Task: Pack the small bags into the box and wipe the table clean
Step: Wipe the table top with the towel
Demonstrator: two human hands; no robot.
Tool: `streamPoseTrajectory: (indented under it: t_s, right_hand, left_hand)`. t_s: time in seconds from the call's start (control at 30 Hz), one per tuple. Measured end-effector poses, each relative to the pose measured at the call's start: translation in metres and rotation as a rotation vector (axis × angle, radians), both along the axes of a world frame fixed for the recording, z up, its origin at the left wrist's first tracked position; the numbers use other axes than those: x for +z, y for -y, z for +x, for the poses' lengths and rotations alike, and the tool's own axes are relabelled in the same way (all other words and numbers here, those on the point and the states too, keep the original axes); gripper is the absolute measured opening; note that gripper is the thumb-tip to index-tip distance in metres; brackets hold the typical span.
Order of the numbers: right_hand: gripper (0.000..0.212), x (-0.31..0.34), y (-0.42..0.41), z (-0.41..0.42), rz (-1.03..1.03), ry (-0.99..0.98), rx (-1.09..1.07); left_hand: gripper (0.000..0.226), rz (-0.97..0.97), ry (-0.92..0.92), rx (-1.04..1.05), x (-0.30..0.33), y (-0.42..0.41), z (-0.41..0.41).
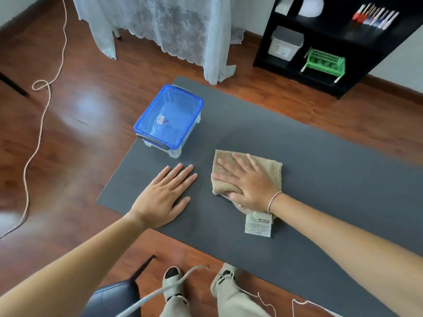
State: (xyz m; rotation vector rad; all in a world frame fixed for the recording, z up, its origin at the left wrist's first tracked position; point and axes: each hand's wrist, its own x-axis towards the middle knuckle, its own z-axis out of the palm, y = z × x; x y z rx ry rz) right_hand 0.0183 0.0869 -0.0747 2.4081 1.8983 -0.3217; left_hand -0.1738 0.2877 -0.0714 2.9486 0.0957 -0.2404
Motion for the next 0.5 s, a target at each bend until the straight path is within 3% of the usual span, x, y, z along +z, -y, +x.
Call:
streamPoseTrajectory:
  t_s: [0.07, 0.1, 0.23, 0.33, 0.4, 0.5]
  right_hand:
    - [0.057, 0.003, -0.005, 0.033, 0.006, -0.061, 0.165]
    - [0.058, 0.003, -0.012, 0.057, 0.011, -0.055, 0.135]
    - [0.057, 0.002, -0.056, 0.136, 0.091, 0.002, -0.36]
    - [0.052, -0.001, -0.081, 0.142, 0.097, -0.008, -0.494]
    - [0.053, -0.001, -0.082, 0.119, 0.087, -0.022, -0.451]
    - [0.06, -0.003, -0.062, 0.054, 0.094, -0.057, -0.168]
  left_hand:
    - [0.059, 0.011, -0.023, 0.015, 0.0, 0.001, 0.0]
    - [0.059, 0.016, -0.027, 0.024, 0.0, 0.002, 0.0]
    - [0.059, 0.023, -0.029, 0.037, 0.001, 0.003, 0.002]
    - [0.058, 0.015, -0.023, 0.052, 0.0, 0.002, 0.002]
    - [0.058, 0.009, -0.029, 0.053, 0.0, 0.001, 0.002]
    - [0.058, 0.011, -0.041, 0.066, 0.002, 0.004, 0.003]
